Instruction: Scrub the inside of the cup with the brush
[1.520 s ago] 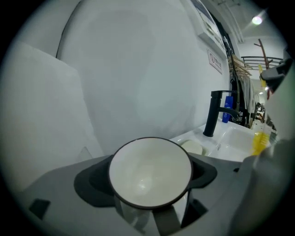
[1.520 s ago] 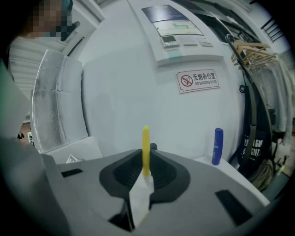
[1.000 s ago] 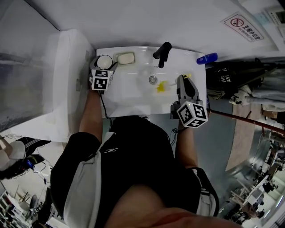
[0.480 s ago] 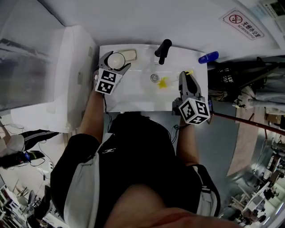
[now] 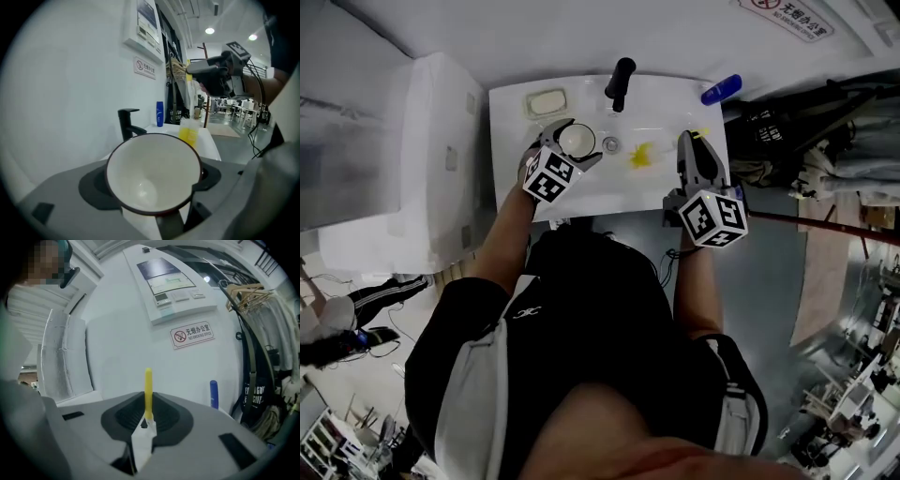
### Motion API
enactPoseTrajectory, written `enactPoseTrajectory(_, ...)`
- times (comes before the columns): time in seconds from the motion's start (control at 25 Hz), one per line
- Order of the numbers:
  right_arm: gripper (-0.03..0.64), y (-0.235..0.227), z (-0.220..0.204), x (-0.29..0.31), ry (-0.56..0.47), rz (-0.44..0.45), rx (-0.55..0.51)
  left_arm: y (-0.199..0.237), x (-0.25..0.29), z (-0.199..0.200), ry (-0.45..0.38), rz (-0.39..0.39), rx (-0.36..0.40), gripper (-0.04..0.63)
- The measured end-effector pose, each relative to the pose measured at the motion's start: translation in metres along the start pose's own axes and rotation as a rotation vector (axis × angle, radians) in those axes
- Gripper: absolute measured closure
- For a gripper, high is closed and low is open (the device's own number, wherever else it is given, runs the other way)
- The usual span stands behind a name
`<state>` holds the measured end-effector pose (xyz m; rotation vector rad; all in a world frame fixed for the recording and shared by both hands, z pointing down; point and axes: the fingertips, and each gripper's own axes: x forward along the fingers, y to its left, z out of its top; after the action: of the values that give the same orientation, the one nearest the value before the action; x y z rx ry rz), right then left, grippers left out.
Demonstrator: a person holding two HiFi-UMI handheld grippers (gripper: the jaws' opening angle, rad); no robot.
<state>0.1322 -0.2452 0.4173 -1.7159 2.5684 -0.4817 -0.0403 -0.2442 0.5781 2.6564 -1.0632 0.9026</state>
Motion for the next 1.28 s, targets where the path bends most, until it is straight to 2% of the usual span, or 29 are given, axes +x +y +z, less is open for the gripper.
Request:
enactPoseTrajectory(0.36,0.565,-0.015,0.041,-0.03,-0.089,-0.017,0.014,-0.074,0.053,-0.025,0.134,-0.171,0.057,0.186)
enactPoseTrajectory(0.6,0.565,-0.011,0.064,-0.04,-0.147,0.059,0.181,-0.094,0.076,-0.033,0.185,-0.218,0.087,0.187)
enactPoseTrajectory(0.84,0.565,0.001,0.053,-0.032,-0.113,0.116,0.274,-0.102,0.084,-0.024,0.175,-0.246,0.103,0.187)
enactPoseTrajectory(1.04,0.565,0.013,0.028,-0.019,-0.05,0.151,0.237,-0.103,0.08,-0.01,0.136,-0.269,0.121,0.187)
enactPoseTrajectory(1.28,0.566,0.025,0.006,-0.006,0.024,0.214,0.209,-0.112,0.068,0.006,0.109,-0.31,0.204,0.187)
